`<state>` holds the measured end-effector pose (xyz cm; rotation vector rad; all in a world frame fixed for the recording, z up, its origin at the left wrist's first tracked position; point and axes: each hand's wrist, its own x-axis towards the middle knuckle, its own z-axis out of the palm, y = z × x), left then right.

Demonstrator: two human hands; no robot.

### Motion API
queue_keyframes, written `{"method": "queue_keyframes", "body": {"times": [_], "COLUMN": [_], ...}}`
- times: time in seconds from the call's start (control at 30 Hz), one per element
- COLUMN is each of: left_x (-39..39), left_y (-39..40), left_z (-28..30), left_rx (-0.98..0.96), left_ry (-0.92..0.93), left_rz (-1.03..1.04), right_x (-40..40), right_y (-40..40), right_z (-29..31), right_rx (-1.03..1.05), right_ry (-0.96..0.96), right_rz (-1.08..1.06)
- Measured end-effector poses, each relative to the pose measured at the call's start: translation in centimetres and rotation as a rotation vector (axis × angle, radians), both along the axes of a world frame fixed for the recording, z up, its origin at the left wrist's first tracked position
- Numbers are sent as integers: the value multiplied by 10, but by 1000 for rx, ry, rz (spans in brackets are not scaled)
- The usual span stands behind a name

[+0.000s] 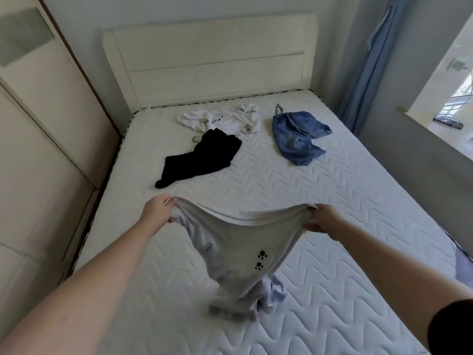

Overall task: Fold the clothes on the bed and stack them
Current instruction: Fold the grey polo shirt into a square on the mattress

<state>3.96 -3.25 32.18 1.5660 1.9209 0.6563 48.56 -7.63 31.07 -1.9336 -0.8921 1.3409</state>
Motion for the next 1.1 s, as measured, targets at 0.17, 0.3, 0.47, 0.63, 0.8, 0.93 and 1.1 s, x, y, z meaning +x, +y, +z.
{"method": "queue_keyframes", "body": {"times": [0.17,0.3,0.47,0.63,0.8,0.93,1.1], "left_x": [-4,-12,-24,-26,-26,-22,-19], "left_y": [81,125,160,175,165,133,60], "left_z": [98,181,255,268,208,132,20], "left_rx": [222,379,536,552,393,253,-3], "left_ry": [93,153,298,303,369,424,501], "left_rz": [-14,-16,-5,14,-73,-149,-190], "right_x": [1,8,35,61,79,82,75], "right_y": [94,151,198,207,189,155,98], "right_z": [74,151,224,228,177,113,13], "right_rx": [248,415,624,659,504,381,239], "right_ry": [-198,-367,-518,-641,-770,-860,-752], "right_rz": [111,169,88,140,286,432,436]}}
